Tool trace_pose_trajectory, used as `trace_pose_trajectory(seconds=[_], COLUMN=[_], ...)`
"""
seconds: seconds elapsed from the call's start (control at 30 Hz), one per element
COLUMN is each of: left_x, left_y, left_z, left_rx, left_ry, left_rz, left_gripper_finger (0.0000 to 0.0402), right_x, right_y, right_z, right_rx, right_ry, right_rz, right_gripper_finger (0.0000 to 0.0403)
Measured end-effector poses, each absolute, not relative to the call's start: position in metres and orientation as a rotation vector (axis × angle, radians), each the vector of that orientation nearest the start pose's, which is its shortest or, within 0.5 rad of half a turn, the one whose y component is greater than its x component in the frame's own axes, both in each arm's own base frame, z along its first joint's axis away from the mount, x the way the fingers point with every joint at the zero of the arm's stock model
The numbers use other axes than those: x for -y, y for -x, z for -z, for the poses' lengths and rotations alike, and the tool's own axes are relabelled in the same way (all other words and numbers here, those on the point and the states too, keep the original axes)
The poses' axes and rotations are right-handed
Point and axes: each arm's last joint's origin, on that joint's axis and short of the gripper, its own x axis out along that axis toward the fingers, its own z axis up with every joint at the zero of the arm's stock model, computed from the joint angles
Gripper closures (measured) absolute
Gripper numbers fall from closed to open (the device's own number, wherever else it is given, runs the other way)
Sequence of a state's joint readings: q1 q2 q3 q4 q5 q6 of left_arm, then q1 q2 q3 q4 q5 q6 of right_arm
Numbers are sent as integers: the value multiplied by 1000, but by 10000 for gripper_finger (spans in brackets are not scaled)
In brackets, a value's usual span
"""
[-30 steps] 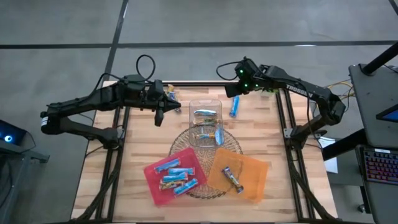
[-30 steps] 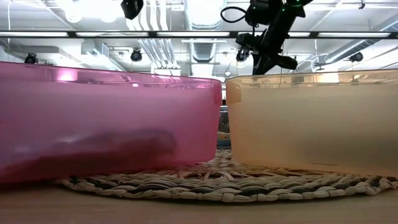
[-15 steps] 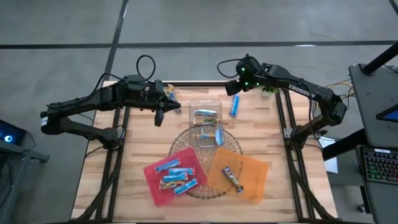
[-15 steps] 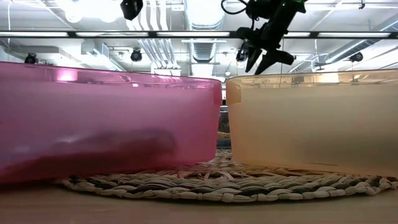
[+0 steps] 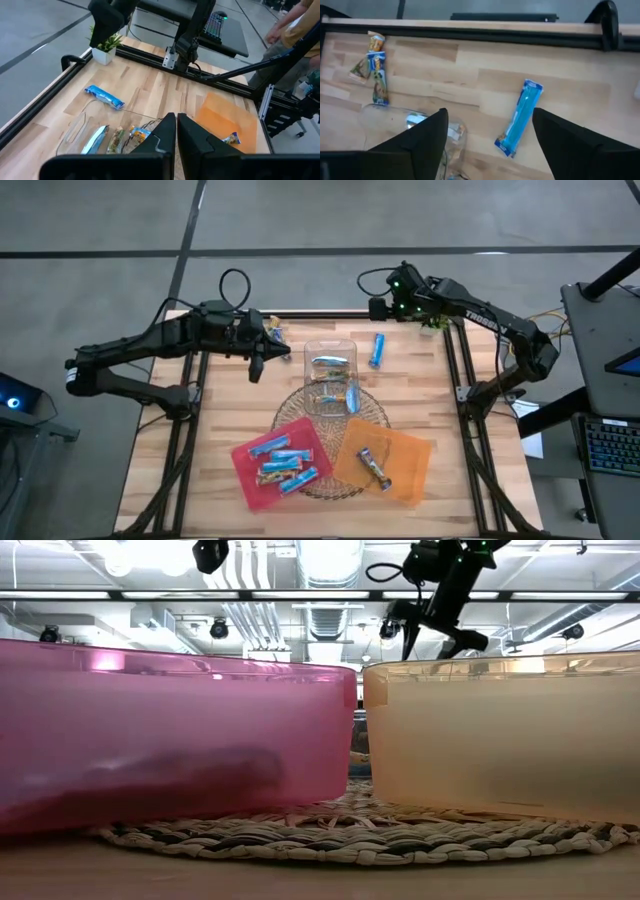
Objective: Pick and place Granola Bars by type
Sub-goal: Put the blue granola bar into the orange bin
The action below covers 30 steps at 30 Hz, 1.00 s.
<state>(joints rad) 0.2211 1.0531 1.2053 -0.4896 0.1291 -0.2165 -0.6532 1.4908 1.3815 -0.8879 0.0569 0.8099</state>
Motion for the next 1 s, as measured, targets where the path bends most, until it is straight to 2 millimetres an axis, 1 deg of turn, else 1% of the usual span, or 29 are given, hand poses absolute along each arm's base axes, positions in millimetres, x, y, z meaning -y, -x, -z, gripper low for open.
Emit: trace_pose_trajectory(seconds=[0.13,0.2,0.3,0.5,0.7,0.87,1.0], left_x=[-43,-43,-43,-43,-43,-43,-43], left_y=[-210,-210,-210,-210,-209,-209,-209], left_z=[-397,-397,-397,-396,-394,-394,-394], left_rx=[-323,-324,-324,-329,-353,-354,-354], left_ry=[275,275,275,294,301,309,309], left_rz=[-127,-127,-127,-131,-134,-136,-136], left_gripper_finger=[401,401,401,401,401,401,401], right_x=[188,189,193,199,207,208,209], right_y=[-235,-236,-240,-252,-262,-270,-274], right_z=[-316,-311,-296,-256,-229,-210,-200], right_rx=[-679,-710,-800,-1017,-1099,-1154,-1175], right_ry=[-1048,-1070,-1109,-1154,-1171,-1187,-1188], right_rz=[1017,1027,1042,1086,1116,1141,1167], right_gripper_finger=[120,122,128,139,145,146,151])
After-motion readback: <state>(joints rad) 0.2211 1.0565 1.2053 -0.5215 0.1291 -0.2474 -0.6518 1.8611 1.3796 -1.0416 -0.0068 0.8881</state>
